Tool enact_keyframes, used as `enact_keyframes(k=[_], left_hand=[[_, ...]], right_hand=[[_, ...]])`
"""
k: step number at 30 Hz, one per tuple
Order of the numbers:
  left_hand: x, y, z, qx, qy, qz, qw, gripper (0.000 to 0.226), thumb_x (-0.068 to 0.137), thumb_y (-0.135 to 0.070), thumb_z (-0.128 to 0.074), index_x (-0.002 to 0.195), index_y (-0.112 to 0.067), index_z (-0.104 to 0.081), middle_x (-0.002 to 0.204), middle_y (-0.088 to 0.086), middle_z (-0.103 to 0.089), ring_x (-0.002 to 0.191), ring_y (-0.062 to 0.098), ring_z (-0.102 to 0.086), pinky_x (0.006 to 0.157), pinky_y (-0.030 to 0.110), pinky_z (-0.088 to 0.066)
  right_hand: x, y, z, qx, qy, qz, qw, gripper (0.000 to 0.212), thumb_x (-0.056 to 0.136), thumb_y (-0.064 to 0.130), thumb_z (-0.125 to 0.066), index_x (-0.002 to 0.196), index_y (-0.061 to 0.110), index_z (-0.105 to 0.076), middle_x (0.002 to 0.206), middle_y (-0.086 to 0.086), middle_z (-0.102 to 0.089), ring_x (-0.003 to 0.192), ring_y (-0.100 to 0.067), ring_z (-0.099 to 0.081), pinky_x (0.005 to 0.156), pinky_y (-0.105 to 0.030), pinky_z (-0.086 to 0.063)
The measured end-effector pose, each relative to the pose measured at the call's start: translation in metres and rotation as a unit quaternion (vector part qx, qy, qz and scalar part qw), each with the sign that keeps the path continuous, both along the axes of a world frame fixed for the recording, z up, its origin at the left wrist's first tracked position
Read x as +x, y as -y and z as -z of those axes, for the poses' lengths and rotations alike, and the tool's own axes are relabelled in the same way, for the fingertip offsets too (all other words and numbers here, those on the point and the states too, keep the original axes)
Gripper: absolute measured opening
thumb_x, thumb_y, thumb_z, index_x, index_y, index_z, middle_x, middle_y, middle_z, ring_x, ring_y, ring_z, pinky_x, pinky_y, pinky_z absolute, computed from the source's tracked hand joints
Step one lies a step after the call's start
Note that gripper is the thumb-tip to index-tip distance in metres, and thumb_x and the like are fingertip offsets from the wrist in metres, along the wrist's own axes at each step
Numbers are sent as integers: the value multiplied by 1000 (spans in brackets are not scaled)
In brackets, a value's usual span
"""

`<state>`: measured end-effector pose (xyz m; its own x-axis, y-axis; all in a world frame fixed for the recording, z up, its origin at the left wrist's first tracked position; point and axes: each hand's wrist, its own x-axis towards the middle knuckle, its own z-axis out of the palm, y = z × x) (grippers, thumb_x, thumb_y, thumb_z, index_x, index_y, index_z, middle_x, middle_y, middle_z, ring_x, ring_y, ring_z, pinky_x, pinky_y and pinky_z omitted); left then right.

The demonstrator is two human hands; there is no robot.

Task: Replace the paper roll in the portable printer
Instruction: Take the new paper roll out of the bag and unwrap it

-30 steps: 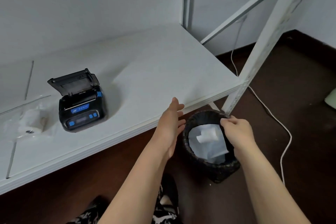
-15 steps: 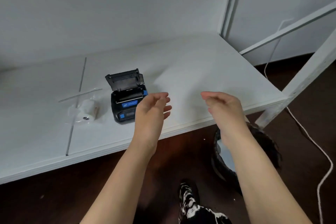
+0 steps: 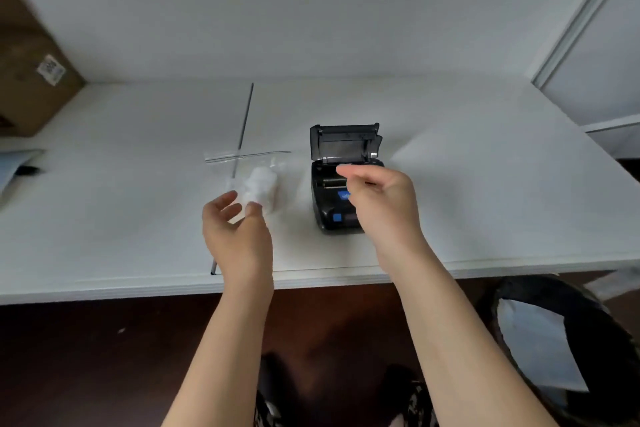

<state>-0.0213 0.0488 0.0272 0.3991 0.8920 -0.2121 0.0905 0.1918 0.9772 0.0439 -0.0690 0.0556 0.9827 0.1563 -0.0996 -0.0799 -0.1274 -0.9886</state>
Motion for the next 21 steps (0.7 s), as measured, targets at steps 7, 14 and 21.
enact_keyframes(k=[7,14,21], left_hand=[[15,-39,6,-68,32,40,996,48,92,-16,-54,135,-33,-39,138,-3,-33,55,12,-64,86,27,-51],[14,-53,25,-213,122,57,968,48,90,-4,-59,134,-4,-41,109,12,-61,75,15,-65,81,22,-53],[8,-57,24,-207,43,113,971,39,85,-27,-68,120,-13,-61,84,-1,-59,56,13,-49,58,24,-43]], right_hand=[[7,-41,7,9,11,-40,999,35,91,5,-50,84,32,-69,79,11,-68,85,-23,-68,86,-38,-56],[6,-62,18,23,-4,-124,992,25,93,7,-51,101,23,-68,104,11,-67,73,-3,-72,81,-22,-57],[-1,-75,27,12,-34,-175,984,26,93,12,-54,113,27,-61,106,14,-63,75,-9,-71,91,-37,-56]])
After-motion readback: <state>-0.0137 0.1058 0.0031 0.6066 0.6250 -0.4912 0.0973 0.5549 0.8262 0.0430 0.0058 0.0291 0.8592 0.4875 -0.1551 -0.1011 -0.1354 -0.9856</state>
